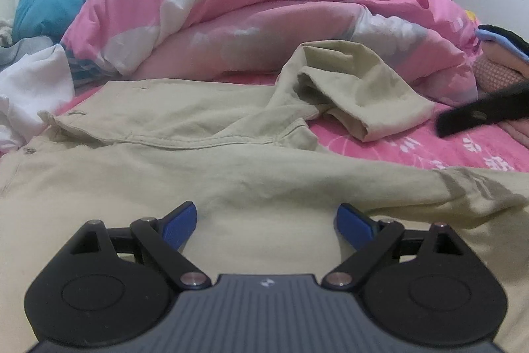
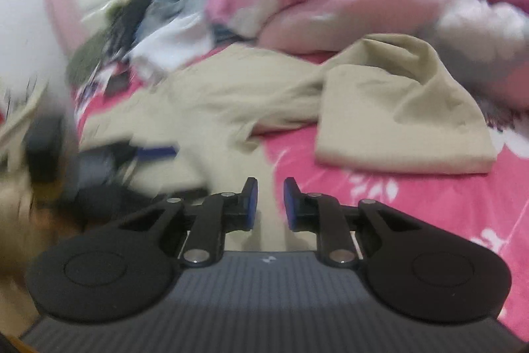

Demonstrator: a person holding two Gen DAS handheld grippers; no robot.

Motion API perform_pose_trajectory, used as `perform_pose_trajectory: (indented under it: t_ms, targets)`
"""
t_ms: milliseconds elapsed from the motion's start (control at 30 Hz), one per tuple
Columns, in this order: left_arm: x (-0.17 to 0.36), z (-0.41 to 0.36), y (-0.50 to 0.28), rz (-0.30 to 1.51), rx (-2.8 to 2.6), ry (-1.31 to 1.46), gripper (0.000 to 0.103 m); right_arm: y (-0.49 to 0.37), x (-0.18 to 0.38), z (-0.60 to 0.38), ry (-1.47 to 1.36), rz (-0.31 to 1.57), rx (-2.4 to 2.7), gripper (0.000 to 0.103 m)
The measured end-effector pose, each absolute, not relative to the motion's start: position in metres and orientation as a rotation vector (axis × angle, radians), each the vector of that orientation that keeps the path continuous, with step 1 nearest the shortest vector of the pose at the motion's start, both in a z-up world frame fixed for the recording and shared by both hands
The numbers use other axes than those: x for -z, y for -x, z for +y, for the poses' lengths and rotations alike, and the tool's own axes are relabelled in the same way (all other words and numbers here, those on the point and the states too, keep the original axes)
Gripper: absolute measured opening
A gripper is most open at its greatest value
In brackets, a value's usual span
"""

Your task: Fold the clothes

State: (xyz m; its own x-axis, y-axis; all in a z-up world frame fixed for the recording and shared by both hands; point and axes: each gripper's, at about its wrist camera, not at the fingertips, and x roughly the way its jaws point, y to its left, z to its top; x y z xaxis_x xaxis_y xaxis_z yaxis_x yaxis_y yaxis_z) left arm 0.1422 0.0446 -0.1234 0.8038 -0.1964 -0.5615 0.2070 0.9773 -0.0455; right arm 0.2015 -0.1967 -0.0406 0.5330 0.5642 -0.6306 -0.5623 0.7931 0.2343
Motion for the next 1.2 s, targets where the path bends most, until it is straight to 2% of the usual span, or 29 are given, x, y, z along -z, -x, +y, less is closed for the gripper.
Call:
perform_pose_trajectory:
  t_ms: [267, 333, 367, 600, 800, 1000, 1100, 1200]
  targets:
    - [0.125, 0.046, -0.14, 0.584, 0.231, -0.008, 0.095, -0.235, 0.087, -0.16, 0.035, 0.952, -0.71, 0.021]
    - [0.126, 0.047, -0.14, 0.581, 0.235, -0.006, 0.096, -0.232, 0.086, -0.159, 0.034, 0.953, -0.704, 0.012]
    - [0.126, 0.046, -0.14, 0.58, 0.236, -0.006, 0.096, -0.231, 0.085, -0.159, 0.037, 0.952, -0.701, 0.004]
    - [0.126, 0.045, -0.14, 0.577, 0.234, -0.005, 0.096, -0.223, 0.065, -0.136, 0.293, 0.725, -0.57, 0.001]
    - [0.127, 0.044, -0.14, 0.579, 0.23, -0.016, 0.096, -0.234, 0.1, -0.128, 0.448, 0.658, -0.502, 0.003]
    - [0.126, 0.042, -0.14, 0.581, 0.226, -0.028, 0.096, -0.225, 0.051, -0.196, 0.165, 0.601, -0.302, 0.005]
    - [0.127, 0.041, -0.14, 0.583, 0.222, -0.036, 0.096, -0.199, 0.038, -0.234, 0.003, 0.658, -0.364, 0.007]
    - [0.127, 0.038, -0.14, 0.586, 0.211, -0.054, 0.096, -0.176, 0.055, -0.247, -0.075, 0.751, -0.442, 0.007]
